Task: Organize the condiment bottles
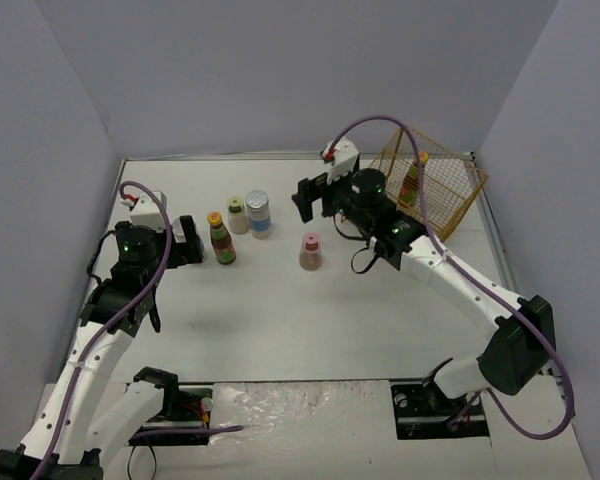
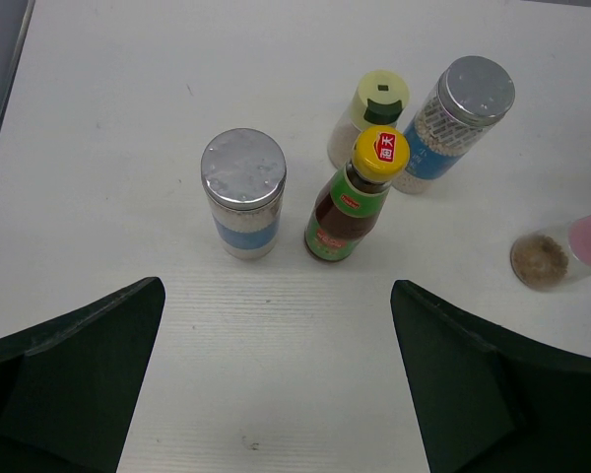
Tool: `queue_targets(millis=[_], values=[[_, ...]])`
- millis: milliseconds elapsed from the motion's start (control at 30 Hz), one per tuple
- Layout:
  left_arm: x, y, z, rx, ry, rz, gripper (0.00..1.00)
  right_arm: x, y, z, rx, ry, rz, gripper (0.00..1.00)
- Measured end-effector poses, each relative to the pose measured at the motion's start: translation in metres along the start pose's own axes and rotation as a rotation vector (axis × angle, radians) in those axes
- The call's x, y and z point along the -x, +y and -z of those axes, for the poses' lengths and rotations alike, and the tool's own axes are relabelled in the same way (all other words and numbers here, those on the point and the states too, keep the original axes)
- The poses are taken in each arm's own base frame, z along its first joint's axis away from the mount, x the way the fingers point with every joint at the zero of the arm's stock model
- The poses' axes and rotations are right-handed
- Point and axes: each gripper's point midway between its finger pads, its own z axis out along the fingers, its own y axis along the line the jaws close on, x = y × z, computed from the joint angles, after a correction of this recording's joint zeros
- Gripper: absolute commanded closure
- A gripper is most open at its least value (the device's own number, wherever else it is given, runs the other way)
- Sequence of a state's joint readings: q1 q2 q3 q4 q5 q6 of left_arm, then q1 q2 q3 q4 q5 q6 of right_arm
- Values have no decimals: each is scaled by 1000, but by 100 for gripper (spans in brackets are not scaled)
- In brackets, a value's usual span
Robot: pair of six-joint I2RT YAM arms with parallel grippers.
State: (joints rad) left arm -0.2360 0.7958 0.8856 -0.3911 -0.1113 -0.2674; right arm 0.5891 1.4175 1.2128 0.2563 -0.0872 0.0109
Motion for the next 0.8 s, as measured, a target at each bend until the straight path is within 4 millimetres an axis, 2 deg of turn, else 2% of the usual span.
queue_targets(millis=[167, 233, 400, 500, 567, 800], values=[[3, 0, 4, -7, -20, -5, 3, -29, 86, -18, 168, 24, 47, 2], [3, 1, 7, -10, -33, -9, 3, -47, 119, -29, 224, 41, 65, 2], [2, 3, 15, -14, -63, -16, 3, -104, 180, -55, 314, 109, 112, 2], [5, 5, 22, -14, -90, -10, 3, -125, 200, -71, 327, 123, 128, 2], [7, 7, 28, -10, -113, -6, 3, -131, 205, -82, 312, 115, 133, 2], [9, 16, 38, 22, -151, 4, 3, -128, 208, -118, 232, 44, 124, 3]])
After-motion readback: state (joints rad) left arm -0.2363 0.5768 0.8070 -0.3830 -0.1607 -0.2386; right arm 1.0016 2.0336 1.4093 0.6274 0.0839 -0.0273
